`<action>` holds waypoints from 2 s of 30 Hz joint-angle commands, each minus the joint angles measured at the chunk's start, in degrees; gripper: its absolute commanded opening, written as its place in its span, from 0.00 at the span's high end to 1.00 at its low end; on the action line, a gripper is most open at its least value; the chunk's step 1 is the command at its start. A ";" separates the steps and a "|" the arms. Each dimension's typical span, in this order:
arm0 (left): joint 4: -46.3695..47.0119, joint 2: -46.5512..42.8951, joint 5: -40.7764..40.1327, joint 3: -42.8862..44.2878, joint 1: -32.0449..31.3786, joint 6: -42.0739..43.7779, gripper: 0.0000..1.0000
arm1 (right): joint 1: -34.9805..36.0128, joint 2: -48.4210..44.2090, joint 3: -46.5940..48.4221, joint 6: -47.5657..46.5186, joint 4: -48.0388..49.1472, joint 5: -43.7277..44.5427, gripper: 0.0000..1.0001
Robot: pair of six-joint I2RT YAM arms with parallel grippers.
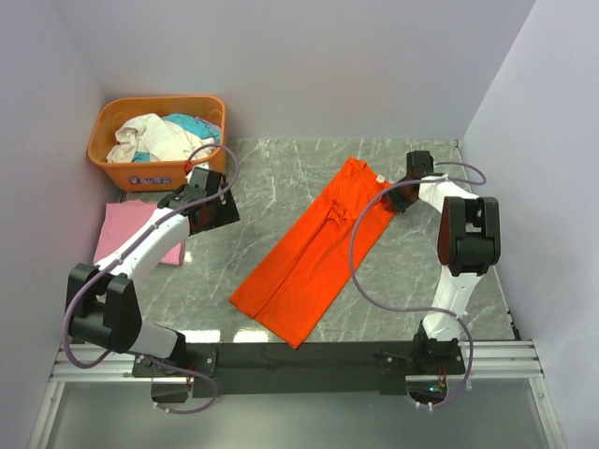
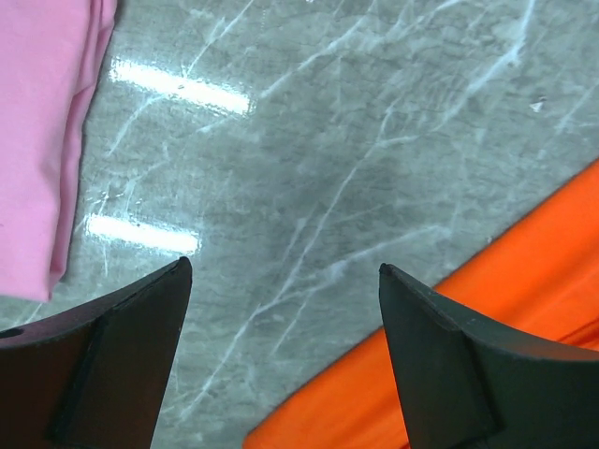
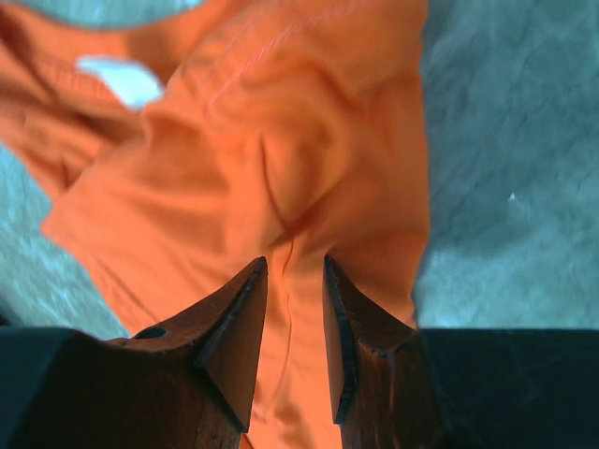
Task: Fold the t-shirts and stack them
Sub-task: Fold the T-shirt at the center of the board.
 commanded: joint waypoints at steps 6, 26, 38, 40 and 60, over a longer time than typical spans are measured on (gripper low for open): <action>4.54 0.29 -0.68 -1.73 0.97 2.55 0.14 | -0.41 7.91 9.85 2.77 -3.90 3.10 0.61; 0.68 -1.73 9.68 -4.71 0.97 -0.60 0.10 | -1.55 25.96 47.49 -12.16 -6.55 -6.39 0.56; -3.72 -7.18 14.00 -11.92 -9.48 -10.53 0.10 | 6.52 -9.63 11.56 -27.81 -7.68 -0.07 0.46; -4.60 -6.83 14.35 -12.19 -12.02 -12.72 0.12 | 11.42 -16.93 2.33 -30.62 -8.47 3.44 0.46; -7.50 9.59 8.73 -7.45 -25.13 -17.75 0.22 | 56.95 -39.46 -28.55 -31.42 -15.85 7.85 0.46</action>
